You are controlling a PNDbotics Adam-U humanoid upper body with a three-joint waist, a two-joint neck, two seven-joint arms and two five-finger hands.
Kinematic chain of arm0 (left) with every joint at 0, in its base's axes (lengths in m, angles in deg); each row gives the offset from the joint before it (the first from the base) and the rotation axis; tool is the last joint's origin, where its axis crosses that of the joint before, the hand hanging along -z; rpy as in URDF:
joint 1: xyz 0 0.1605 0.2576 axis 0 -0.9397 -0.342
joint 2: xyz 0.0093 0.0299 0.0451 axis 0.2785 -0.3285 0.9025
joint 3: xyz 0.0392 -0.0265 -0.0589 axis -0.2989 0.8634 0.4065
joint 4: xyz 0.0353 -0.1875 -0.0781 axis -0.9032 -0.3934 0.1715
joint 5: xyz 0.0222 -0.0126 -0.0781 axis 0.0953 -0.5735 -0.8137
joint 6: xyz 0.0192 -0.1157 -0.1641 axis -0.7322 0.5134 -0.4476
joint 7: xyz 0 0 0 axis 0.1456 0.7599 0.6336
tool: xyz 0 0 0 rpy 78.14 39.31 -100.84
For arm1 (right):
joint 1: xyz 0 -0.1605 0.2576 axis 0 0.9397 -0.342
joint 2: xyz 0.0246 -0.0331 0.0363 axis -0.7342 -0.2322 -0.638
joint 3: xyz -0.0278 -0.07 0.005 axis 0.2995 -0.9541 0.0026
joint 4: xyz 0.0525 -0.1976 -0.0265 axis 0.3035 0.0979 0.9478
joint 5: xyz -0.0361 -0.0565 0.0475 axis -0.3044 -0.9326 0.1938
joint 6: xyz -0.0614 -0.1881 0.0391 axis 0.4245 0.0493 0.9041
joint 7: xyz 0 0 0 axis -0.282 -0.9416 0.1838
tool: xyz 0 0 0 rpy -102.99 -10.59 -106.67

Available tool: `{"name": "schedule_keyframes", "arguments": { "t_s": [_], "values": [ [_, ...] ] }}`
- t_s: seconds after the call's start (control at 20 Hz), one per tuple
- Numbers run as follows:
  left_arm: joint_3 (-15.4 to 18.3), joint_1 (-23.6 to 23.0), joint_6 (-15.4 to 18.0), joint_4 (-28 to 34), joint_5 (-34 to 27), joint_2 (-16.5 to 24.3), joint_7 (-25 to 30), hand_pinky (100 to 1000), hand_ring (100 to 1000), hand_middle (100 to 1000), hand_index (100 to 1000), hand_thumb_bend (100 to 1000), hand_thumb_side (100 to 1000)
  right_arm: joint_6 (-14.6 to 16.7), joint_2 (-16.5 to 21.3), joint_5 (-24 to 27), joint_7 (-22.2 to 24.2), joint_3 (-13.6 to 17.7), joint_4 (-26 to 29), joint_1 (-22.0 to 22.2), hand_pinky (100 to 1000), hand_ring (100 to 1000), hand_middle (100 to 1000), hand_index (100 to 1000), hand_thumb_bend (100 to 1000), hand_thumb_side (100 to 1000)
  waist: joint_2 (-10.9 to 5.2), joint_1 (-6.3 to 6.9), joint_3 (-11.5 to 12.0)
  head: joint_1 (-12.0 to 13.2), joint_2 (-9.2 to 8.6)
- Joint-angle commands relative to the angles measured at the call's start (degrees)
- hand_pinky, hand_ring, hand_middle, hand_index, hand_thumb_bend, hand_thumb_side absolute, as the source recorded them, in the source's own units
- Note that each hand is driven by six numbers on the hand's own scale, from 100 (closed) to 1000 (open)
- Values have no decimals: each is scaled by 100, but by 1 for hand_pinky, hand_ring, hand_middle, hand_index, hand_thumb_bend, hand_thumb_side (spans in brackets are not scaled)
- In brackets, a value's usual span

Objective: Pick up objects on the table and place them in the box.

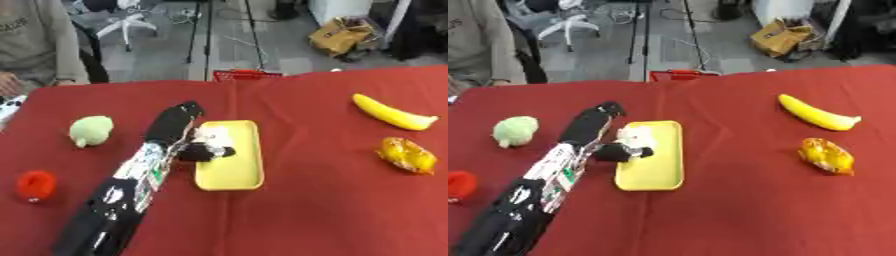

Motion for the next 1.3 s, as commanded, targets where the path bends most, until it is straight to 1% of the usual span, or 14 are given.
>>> {"name": "schedule_keyframes", "arguments": {
  "t_s": [0.05,0.25,0.3,0.35,0.4,0.45,0.5,0.65,0.75,0.95,1.0,1.05,1.1,1.3],
  "values": [
    [74,61,40,129,-210,24,-292,828,812,842,824,1000,797,13,79,23,12,25,102,-47,621,712,782,854,100,707,-46,-28,4,2,-50],
    [225,-158,187,830,-980,62,-898,775,775,814,796,1000,839,8,77,19,3,38,102,-47,621,712,781,852,100,707,-37,-28,18,0,-67],
    [278,-243,260,1066,-1284,94,-1041,739,761,805,782,927,874,7,80,19,3,39,102,-48,621,712,781,853,100,707,-34,-25,25,-6,-72],
    [345,-359,371,1335,-1682,153,-1172,739,761,805,782,927,874,7,84,17,5,39,101,-50,621,712,781,853,100,707,-31,-20,29,-11,-78],
    [449,-491,464,1595,-2110,212,-1309,705,743,793,770,850,927,6,86,16,4,42,100,-50,621,711,781,853,100,705,-29,-15,38,-26,-84],
    [563,-642,549,1872,-2603,287,-1466,702,742,791,769,839,935,4,90,14,1,46,98,-49,621,711,781,853,100,705,-28,-8,40,-34,-87],
    [686,-783,610,2113,-3035,347,-1616,692,735,786,766,755,996,3,91,12,-2,50,97,-49,621,711,781,853,100,705,-25,-3,46,-47,-95],
    [1032,-1162,753,2735,-3990,515,-1997,692,736,788,768,723,1000,2,95,5,-5,55,96,-46,621,711,781,853,100,705,-19,6,59,-59,-112],
    [1342,-1433,852,3098,-4458,564,-2309,689,736,788,770,665,1000,-2,97,-3,-18,70,96,-40,621,711,781,853,100,704,-14,7,78,-66,-125],
    [1727,-1790,889,3381,-4765,602,-2664,682,731,784,769,711,987,-9,95,-10,-29,77,92,-36,620,711,781,853,100,702,-14,11,94,-74,-155],
    [1771,-1835,841,3366,-4742,604,-2677,679,728,783,767,729,936,-8,94,-11,-27,75,91,-37,620,711,781,854,100,702,-13,10,98,-77,-161],
    [1794,-1864,826,3363,-4767,589,-2673,679,728,783,767,729,936,-8,93,-12,-25,74,91,-38,620,711,781,854,100,702,-13,9,101,-80,-165],
    [1822,-1902,835,3356,-4823,556,-2648,674,725,783,768,754,861,-8,93,-13,-21,72,90,-40,620,711,781,854,100,698,-9,7,105,-75,-184],
    [1939,-1952,1010,3373,-5020,442,-2497,673,721,778,770,727,867,-16,98,-25,-19,76,93,-43,620,711,781,854,100,696,7,2,111,-52,-247]
  ]
}}
